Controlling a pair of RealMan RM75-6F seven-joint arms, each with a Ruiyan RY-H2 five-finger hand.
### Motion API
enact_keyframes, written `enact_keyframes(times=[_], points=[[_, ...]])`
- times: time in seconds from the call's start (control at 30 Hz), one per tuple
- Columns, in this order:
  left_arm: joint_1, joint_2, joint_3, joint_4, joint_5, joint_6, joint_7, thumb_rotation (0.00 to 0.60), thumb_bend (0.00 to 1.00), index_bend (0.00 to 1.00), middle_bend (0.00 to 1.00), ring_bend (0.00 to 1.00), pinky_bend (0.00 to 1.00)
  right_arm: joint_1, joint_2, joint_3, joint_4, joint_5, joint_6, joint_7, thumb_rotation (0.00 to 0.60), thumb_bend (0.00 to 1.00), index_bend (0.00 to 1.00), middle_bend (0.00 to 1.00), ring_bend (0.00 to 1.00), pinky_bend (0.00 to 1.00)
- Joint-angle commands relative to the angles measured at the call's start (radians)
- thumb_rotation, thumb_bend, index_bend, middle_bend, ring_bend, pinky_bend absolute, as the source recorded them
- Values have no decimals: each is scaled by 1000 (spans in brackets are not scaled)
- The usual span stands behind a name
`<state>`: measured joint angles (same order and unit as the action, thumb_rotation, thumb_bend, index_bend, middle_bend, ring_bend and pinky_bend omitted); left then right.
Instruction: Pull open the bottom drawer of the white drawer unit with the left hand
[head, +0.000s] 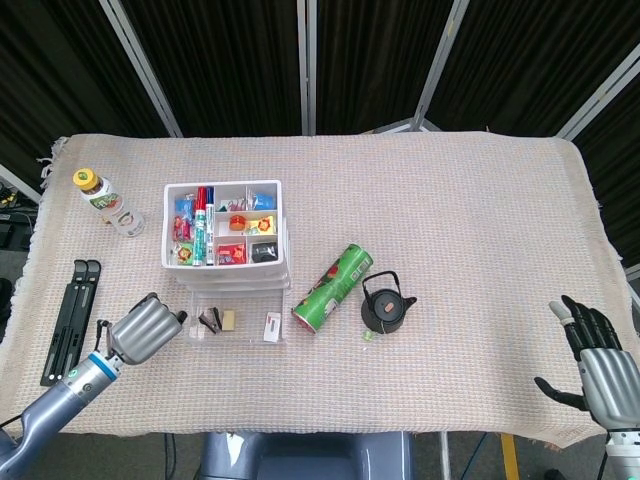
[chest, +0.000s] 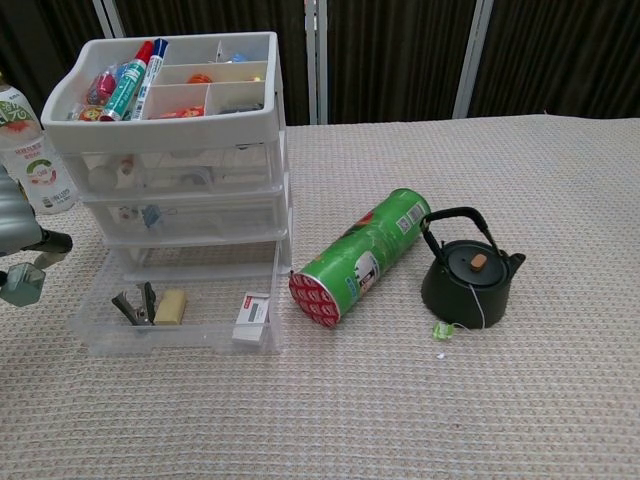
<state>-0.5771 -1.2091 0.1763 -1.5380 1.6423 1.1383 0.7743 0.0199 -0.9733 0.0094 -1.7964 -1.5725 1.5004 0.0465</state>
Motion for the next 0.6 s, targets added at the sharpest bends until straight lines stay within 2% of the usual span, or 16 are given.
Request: enact_keyframes(times=[0.03,0.33,0.6], points=[[25,-36,2,65,2,-3,-44,600,374,543,952,940,773,0,0,0,-1,2,-1,-1,600,65,0,0,0,0],[60,-84,-14,142,1,9,-84,600,159,509,952,941,772,1,-2,2,2,4,-1,1,600,65,0,0,0,0],[103,-104,-38,195,-5,65,-149,600,57,465,952,941,772,2,-8,1,4,6,-5,-11,600,65,0,0,0,0]])
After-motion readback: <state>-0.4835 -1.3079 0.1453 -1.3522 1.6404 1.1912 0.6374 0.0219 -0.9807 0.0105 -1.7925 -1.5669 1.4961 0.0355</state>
